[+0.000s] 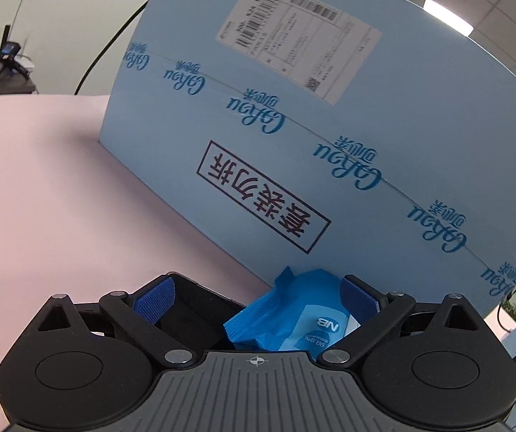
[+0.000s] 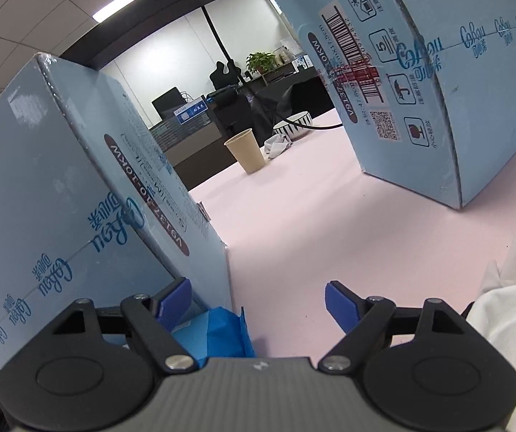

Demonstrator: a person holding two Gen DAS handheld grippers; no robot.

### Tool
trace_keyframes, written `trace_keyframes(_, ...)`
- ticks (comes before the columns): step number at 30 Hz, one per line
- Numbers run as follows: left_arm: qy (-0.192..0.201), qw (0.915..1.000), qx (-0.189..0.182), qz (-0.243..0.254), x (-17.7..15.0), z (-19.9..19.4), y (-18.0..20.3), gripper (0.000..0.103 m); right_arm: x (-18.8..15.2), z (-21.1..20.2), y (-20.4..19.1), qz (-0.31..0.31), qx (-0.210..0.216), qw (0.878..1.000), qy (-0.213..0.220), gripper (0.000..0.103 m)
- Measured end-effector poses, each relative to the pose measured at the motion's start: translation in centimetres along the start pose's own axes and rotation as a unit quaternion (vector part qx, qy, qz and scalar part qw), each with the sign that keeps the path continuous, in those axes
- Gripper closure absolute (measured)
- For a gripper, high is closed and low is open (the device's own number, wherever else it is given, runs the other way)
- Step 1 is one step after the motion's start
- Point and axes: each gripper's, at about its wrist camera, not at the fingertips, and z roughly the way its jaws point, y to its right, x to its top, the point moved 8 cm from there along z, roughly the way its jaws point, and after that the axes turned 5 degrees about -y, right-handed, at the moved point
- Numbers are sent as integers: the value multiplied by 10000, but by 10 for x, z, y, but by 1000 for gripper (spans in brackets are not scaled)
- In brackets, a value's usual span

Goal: Fold clothes

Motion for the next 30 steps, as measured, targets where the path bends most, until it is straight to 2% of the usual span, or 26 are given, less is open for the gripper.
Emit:
trace_keyframes(5,65,9999,-81,83,-1,-14,5,3,2,-13,-8,-234,105,9996,108,20)
trace_keyframes(10,371,9991,-162,113,13,-46,0,3,5,-34,-21,-279,287,9990,185,20)
trace_keyframes(13,627,9979,-125,112,29,-69,-12,3,1,-53,-42,-391,488,9978,235,20)
trace_keyframes(18,1061,9940,238,88,57,-109,-58,3,-30,-75,-100,-705,952,9928,165,20)
trace_keyframes(21,1208,9908,603,-99,74,-121,-108,3,-61,-75,-138,-883,1194,9889,-4,20)
trace_keyframes(25,1148,9881,975,-300,85,-114,-162,3,-105,-67,-178,-1058,1440,9836,-230,20)
trace_keyframes(30,1057,9863,1185,-460,92,-93,-204,3,-144,-53,-216,-1335,1608,9773,-339,20)
